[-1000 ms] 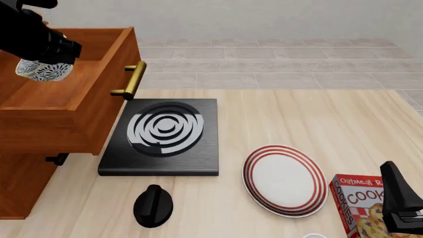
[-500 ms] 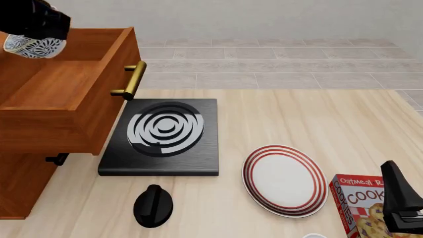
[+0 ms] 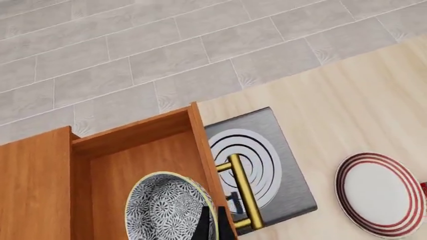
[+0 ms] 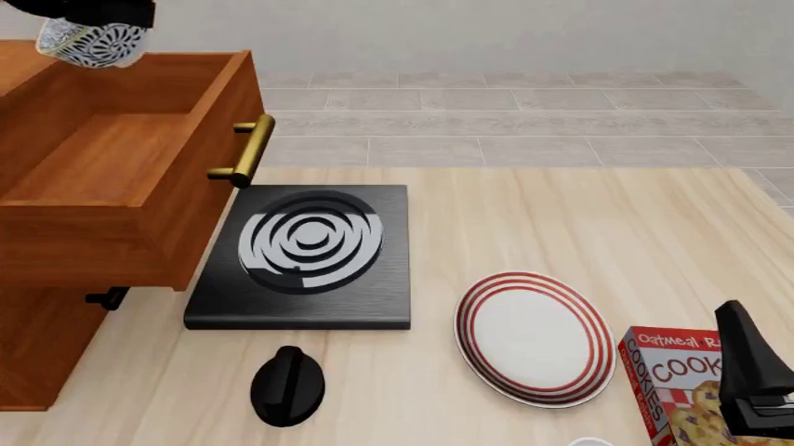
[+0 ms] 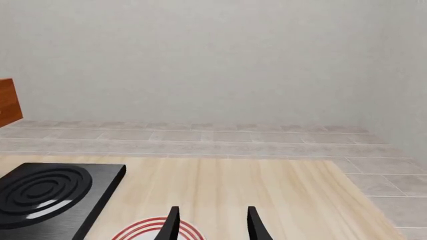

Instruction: Pick the akita bowl in the top layer of the wooden cabinet and place it on the plate.

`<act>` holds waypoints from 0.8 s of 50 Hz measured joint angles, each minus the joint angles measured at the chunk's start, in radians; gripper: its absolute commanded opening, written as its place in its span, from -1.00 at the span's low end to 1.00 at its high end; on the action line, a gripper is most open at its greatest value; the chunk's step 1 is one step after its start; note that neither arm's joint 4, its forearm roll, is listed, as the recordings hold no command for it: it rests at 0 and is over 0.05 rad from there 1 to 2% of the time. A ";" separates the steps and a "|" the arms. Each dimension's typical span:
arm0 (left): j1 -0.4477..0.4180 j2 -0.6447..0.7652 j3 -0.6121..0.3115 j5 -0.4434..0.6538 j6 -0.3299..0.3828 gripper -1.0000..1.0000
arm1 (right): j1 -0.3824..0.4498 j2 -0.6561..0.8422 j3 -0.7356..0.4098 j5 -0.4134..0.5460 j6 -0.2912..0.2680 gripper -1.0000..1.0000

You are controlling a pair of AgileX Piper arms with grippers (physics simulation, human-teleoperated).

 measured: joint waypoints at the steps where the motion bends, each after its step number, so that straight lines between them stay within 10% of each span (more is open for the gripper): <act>1: -0.006 0.002 -0.008 0.001 -0.002 -1.00 | 0.000 0.000 0.000 0.000 0.000 1.00; 40: -0.193 0.065 -0.206 0.051 -0.015 -1.00 | 0.002 0.000 0.001 -0.002 -0.004 1.00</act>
